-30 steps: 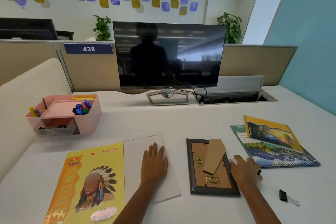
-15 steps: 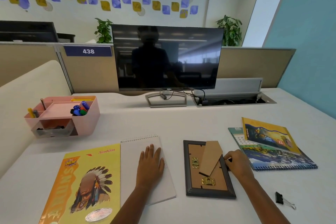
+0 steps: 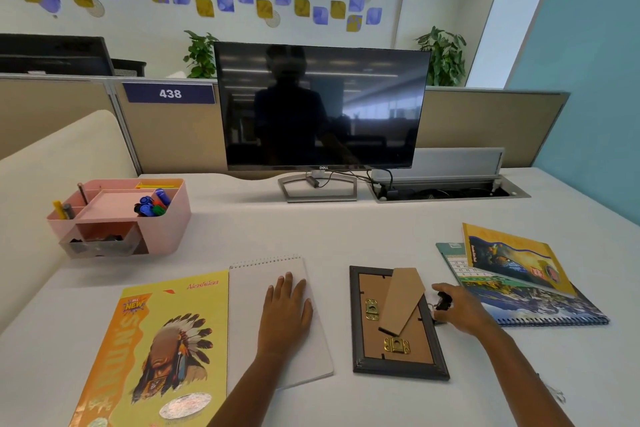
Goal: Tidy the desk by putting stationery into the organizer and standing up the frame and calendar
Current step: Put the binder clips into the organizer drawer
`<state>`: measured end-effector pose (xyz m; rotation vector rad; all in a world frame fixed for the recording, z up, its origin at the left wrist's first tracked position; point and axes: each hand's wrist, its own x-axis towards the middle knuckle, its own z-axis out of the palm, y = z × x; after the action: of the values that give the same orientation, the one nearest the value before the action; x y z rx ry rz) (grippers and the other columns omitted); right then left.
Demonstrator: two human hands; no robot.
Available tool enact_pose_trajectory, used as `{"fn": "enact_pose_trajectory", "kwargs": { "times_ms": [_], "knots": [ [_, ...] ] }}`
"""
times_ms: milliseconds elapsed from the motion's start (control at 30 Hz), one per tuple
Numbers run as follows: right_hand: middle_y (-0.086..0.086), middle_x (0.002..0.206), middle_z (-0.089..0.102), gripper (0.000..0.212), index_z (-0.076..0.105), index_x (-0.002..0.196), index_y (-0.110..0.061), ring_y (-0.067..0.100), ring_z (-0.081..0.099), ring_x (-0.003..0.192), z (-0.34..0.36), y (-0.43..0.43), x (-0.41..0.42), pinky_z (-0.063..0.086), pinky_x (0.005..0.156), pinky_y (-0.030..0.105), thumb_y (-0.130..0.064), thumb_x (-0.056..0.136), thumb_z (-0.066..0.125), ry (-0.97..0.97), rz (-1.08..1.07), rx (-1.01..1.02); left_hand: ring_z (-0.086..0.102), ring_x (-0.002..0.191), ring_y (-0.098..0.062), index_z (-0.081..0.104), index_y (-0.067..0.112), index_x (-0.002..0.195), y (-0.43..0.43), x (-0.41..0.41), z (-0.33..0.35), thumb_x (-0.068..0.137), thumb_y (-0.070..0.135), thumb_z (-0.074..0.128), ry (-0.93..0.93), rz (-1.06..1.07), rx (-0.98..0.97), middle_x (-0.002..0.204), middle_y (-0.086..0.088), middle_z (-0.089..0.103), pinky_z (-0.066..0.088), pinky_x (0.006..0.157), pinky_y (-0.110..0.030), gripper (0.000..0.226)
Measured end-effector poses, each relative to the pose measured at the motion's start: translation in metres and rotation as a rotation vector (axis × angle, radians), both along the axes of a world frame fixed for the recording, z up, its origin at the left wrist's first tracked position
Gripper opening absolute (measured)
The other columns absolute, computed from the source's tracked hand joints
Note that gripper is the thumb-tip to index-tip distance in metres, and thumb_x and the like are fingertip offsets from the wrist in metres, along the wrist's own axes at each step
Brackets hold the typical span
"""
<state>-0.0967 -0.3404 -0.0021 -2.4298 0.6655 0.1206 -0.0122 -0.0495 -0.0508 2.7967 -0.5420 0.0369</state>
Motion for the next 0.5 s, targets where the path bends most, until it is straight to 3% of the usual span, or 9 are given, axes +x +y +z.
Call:
{"fn": "enact_pose_trajectory", "kwargs": {
  "times_ms": [100, 233, 333, 433, 500],
  "knots": [
    [0.018, 0.134, 0.047, 0.059, 0.043, 0.132, -0.010, 0.030, 0.049, 0.120, 0.001, -0.001, 0.006, 0.047, 0.085, 0.027, -0.005, 0.079, 0.067, 0.080, 0.062, -0.061, 0.012, 0.143, -0.026, 0.027, 0.016, 0.144, 0.000, 0.000, 0.001, 0.066, 0.049, -0.016, -0.002, -0.002, -0.034, 0.155, -0.011, 0.015, 0.005, 0.116, -0.035, 0.095],
    [0.016, 0.129, 0.050, 0.041, 0.054, 0.124, -0.014, 0.028, 0.054, 0.113, 0.000, -0.004, 0.013, 0.044, 0.092, 0.031, -0.014, 0.083, 0.062, 0.128, 0.122, -0.196, 0.008, 0.143, -0.023, 0.021, 0.019, 0.146, 0.000, -0.001, 0.004, 0.063, 0.048, -0.020, -0.003, 0.009, -0.009, 0.156, -0.009, 0.010, 0.002, 0.116, -0.033, 0.097],
    [0.018, 0.127, 0.052, 0.034, 0.056, 0.122, -0.013, 0.029, 0.055, 0.111, -0.001, -0.005, 0.015, 0.040, 0.078, 0.025, -0.011, 0.088, 0.054, 0.121, 0.137, -0.216, 0.008, 0.143, -0.022, 0.020, 0.019, 0.146, -0.001, -0.002, 0.005, 0.062, 0.048, -0.022, -0.010, 0.013, 0.000, 0.156, -0.008, 0.008, 0.002, 0.116, -0.032, 0.098],
    [0.017, 0.131, 0.051, 0.040, 0.051, 0.127, -0.011, 0.025, 0.055, 0.105, 0.000, -0.011, 0.017, 0.039, 0.069, 0.016, -0.002, 0.087, 0.050, 0.168, 0.181, -0.162, 0.008, 0.143, -0.022, 0.021, 0.019, 0.146, 0.000, -0.002, 0.004, 0.063, 0.049, -0.020, -0.006, 0.012, -0.009, 0.156, -0.009, 0.009, 0.003, 0.116, -0.033, 0.098],
    [0.016, 0.130, 0.051, 0.051, 0.047, 0.130, -0.011, 0.019, 0.052, 0.096, 0.005, -0.010, 0.015, 0.043, 0.065, 0.014, -0.001, 0.081, 0.057, 0.232, 0.226, -0.114, 0.011, 0.143, -0.024, 0.024, 0.017, 0.145, 0.000, -0.001, 0.003, 0.064, 0.050, -0.018, -0.007, 0.010, -0.037, 0.155, -0.010, 0.012, 0.004, 0.116, -0.034, 0.097]
  ]
}}
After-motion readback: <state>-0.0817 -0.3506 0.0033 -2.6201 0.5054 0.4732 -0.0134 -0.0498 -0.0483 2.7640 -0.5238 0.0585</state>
